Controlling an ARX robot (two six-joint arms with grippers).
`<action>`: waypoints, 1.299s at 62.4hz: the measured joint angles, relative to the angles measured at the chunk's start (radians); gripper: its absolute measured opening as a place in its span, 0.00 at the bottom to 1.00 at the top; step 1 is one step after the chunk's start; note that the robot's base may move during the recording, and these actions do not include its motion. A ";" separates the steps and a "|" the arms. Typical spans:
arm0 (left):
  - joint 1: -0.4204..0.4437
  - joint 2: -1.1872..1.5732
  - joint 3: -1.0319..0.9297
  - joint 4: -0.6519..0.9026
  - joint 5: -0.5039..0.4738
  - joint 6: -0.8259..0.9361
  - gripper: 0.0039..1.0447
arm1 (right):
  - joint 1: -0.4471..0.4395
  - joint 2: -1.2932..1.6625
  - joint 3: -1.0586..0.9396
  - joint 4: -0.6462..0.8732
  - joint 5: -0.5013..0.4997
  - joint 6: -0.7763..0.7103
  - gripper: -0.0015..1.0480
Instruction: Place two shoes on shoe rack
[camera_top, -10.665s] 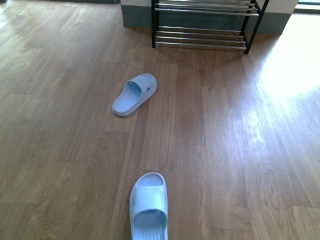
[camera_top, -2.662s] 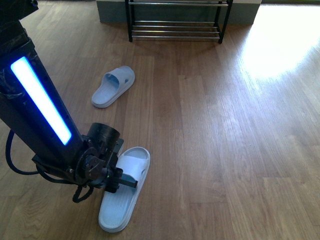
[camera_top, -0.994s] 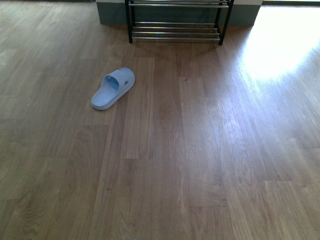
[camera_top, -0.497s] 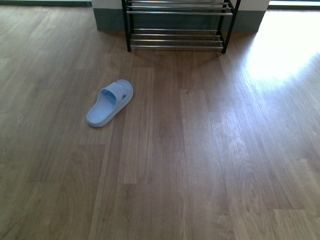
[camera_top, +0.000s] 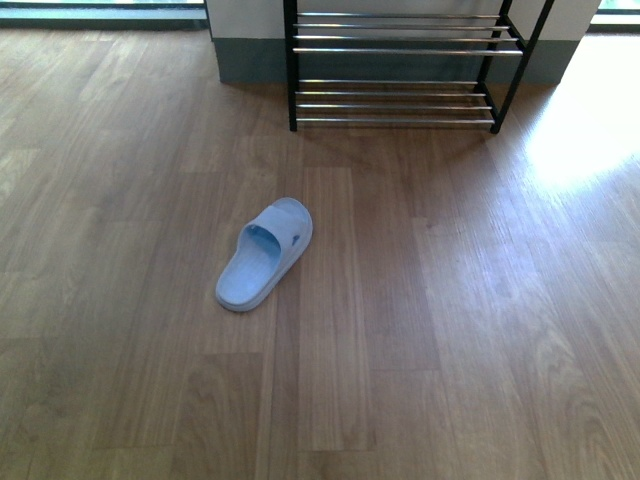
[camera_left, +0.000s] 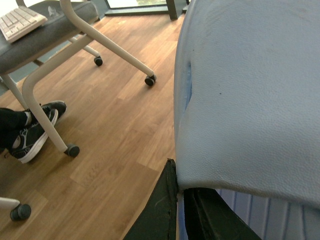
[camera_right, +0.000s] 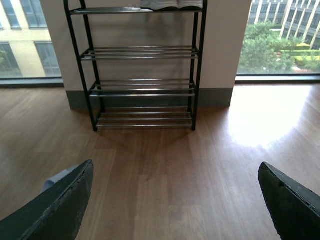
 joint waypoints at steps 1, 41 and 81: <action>0.000 0.000 0.000 0.000 0.000 0.000 0.01 | 0.000 0.000 0.000 0.000 0.000 0.000 0.91; -0.002 0.000 0.000 0.000 0.000 0.000 0.01 | 0.000 0.000 0.000 0.000 -0.002 0.000 0.91; -0.003 0.002 -0.001 0.000 0.000 0.000 0.01 | 0.000 0.000 0.000 0.000 0.000 0.000 0.91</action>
